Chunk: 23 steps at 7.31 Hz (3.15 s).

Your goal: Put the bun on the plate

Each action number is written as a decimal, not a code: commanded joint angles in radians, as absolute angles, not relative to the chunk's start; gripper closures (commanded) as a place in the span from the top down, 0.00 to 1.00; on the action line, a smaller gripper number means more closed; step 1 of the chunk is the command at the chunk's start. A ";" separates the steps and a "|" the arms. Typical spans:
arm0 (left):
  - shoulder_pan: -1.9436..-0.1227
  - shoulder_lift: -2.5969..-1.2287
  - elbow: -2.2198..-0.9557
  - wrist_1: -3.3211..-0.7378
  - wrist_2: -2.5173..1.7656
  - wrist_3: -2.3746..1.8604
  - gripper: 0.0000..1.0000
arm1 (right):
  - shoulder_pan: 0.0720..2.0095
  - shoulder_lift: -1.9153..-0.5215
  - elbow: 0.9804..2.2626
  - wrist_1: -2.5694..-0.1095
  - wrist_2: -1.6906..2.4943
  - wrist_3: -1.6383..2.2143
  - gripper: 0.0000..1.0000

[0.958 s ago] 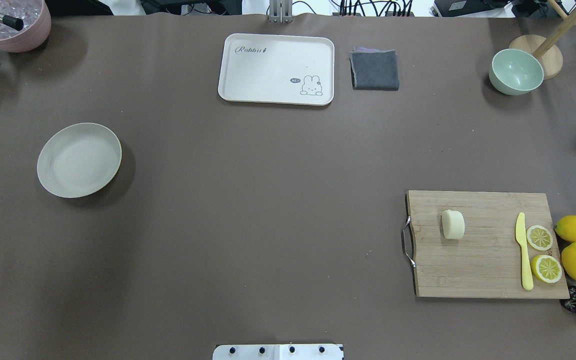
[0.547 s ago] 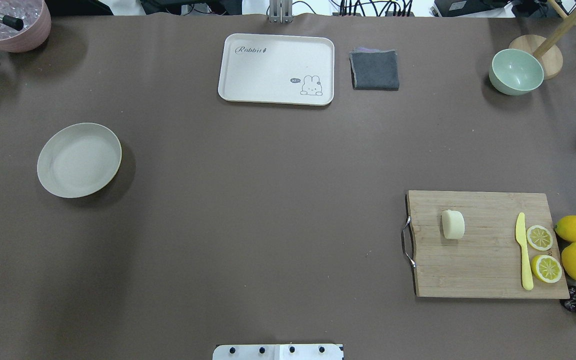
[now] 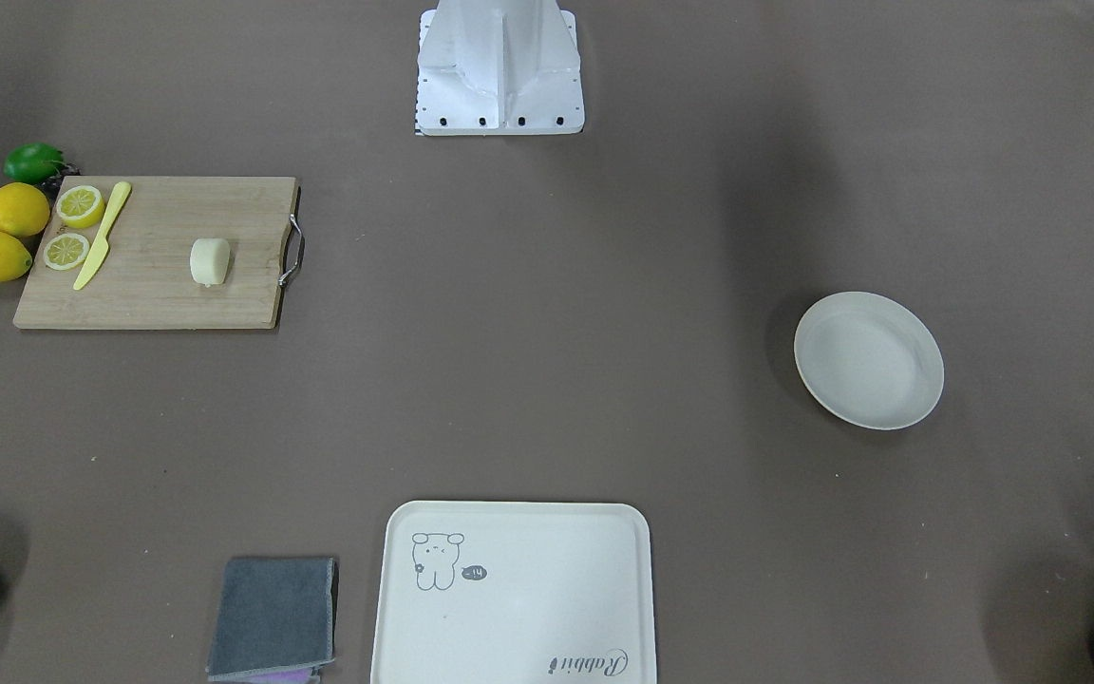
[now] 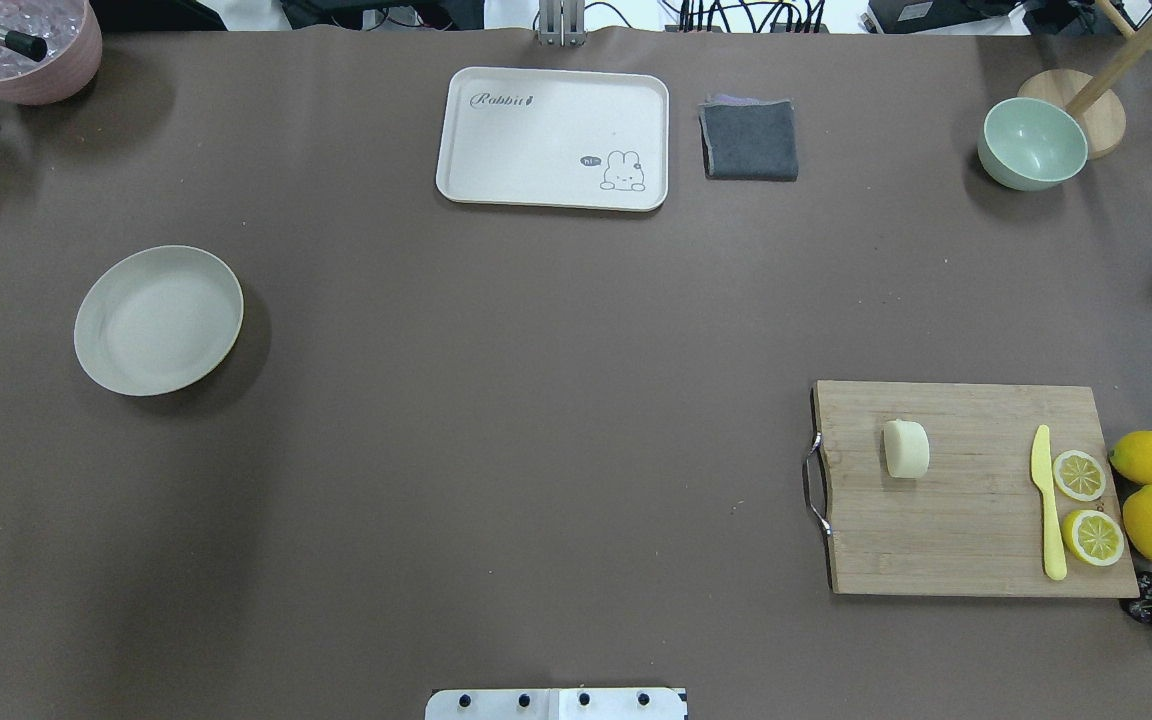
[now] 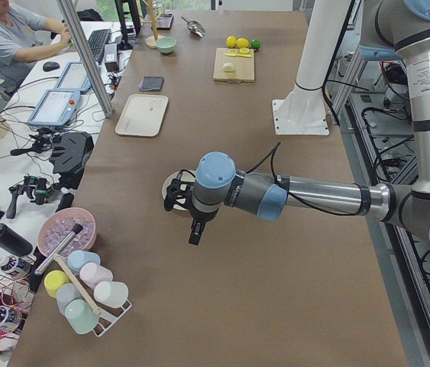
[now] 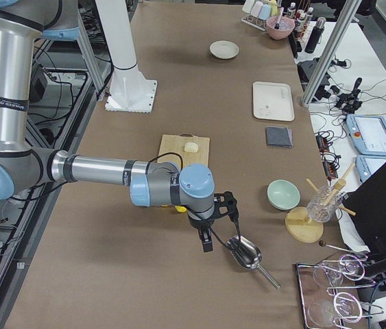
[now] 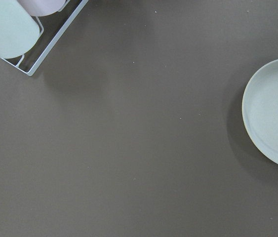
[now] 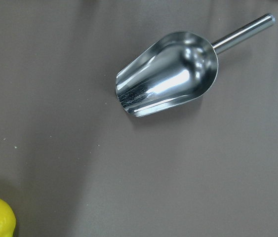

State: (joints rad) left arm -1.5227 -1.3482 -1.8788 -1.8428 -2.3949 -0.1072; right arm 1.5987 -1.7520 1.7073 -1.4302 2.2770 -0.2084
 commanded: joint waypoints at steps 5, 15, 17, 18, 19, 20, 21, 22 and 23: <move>-1.323 -1.382 -1.835 -1.946 -2.385 -0.279 0.97 | 1.565 -1.775 1.726 -1.427 2.273 -0.199 1.00; -1.006 -1.724 -1.407 -2.198 -2.227 -0.500 0.45 | 1.562 -1.773 1.743 -1.428 2.284 -0.199 1.00; -1.008 -1.726 -1.416 -2.198 -2.230 -0.500 0.00 | 1.562 -1.773 1.743 -1.428 2.284 -0.199 1.00; -1.008 -1.729 -1.417 -2.194 -2.262 -0.500 0.00 | 1.562 -1.773 1.744 -1.428 2.284 -0.198 1.00; -1.017 -1.733 -1.445 -2.188 -2.288 -0.524 0.00 | 1.562 -1.772 1.750 -1.428 2.295 -0.198 1.00; -1.014 -1.743 -1.501 -2.183 -2.287 -0.648 0.00 | 1.560 -1.770 1.781 -1.430 2.346 -0.169 1.00; -0.993 -1.767 -1.567 -2.181 -2.281 -0.792 0.00 | 1.534 -1.769 1.828 -1.431 2.362 -0.106 1.00; -0.886 -1.781 -1.641 -2.180 -2.272 -0.966 0.00 | 1.476 -1.769 1.885 -1.433 2.365 -0.012 1.00; -0.799 -1.848 -1.663 -2.178 -2.222 -1.112 0.00 | 1.389 -1.769 1.960 -1.431 2.364 0.153 1.00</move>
